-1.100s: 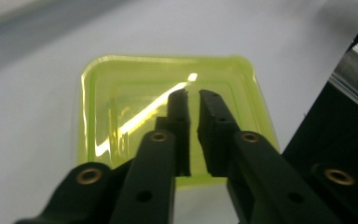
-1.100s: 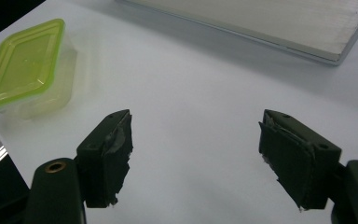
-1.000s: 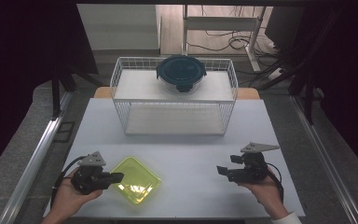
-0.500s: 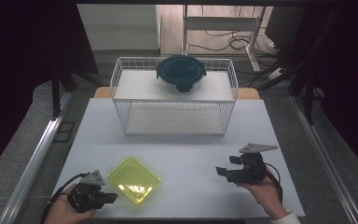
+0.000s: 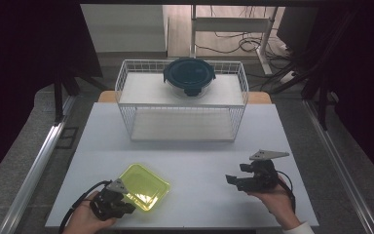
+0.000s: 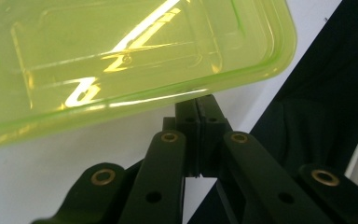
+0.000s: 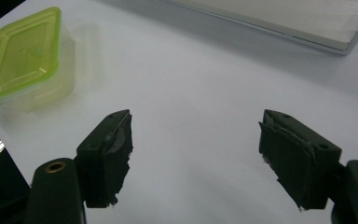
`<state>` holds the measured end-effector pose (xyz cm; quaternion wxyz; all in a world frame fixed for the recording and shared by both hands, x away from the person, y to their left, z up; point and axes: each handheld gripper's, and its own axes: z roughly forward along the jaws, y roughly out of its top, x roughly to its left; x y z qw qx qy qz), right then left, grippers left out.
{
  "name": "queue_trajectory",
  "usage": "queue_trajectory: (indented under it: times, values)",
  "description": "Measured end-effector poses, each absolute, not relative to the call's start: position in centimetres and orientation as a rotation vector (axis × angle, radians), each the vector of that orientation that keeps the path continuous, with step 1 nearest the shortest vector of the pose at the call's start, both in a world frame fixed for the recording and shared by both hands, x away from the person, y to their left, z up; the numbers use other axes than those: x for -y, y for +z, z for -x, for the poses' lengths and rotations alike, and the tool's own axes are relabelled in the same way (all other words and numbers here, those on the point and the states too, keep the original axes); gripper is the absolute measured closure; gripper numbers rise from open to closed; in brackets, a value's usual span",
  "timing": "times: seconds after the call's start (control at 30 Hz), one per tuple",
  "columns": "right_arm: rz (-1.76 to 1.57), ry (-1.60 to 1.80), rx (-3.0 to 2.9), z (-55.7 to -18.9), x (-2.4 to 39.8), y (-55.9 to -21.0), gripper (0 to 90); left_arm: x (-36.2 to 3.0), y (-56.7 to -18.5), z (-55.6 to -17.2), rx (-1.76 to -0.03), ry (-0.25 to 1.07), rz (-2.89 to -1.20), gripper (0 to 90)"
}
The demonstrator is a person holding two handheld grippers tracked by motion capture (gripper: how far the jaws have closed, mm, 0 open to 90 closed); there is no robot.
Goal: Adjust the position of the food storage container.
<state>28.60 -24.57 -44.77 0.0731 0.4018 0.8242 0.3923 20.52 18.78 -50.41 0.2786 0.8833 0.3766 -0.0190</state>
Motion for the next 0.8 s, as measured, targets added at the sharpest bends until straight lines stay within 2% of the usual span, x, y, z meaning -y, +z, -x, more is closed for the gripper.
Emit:
queue_trajectory:
  times: [0.8]
  values:
    - [-1.209,1.177,-2.497,-28.6,24.4,-45.1,25.3,-14.1,-50.5,-22.9,-0.985,-0.038,-2.333,89.1]
